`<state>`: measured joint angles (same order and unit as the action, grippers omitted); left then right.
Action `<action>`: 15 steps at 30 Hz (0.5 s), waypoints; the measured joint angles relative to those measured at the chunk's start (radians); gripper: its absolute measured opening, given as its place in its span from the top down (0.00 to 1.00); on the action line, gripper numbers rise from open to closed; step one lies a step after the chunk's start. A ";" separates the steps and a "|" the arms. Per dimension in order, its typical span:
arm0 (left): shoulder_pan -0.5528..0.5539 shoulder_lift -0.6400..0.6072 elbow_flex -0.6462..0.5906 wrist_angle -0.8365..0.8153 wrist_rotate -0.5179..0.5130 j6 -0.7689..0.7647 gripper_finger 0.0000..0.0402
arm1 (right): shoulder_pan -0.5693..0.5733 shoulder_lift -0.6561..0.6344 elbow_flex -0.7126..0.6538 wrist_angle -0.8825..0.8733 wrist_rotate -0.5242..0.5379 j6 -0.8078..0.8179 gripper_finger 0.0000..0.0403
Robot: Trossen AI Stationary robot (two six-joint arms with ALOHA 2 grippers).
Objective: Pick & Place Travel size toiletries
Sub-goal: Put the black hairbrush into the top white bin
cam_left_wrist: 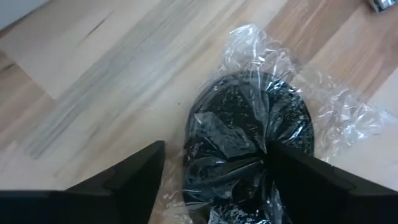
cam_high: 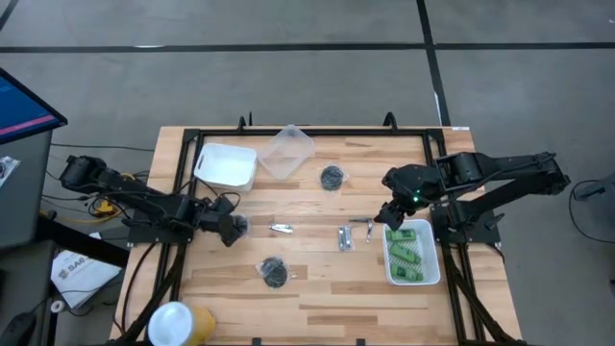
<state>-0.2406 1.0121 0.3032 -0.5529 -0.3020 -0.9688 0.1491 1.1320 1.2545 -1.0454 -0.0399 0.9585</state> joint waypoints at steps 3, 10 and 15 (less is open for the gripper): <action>0.000 0.000 0.004 0.001 0.019 0.000 0.46 | 0.000 0.000 0.000 0.025 0.000 0.000 0.46; 0.000 0.000 0.005 0.002 0.029 -0.008 0.82 | 0.000 0.000 0.000 0.062 0.000 0.002 0.46; 0.000 -0.019 0.003 0.016 0.031 -0.008 0.93 | 0.000 0.000 0.000 0.062 0.000 0.002 0.46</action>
<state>-0.2405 0.9931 0.3065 -0.5366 -0.2711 -0.9771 0.1492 1.1320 1.2545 -0.9833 -0.0402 0.9604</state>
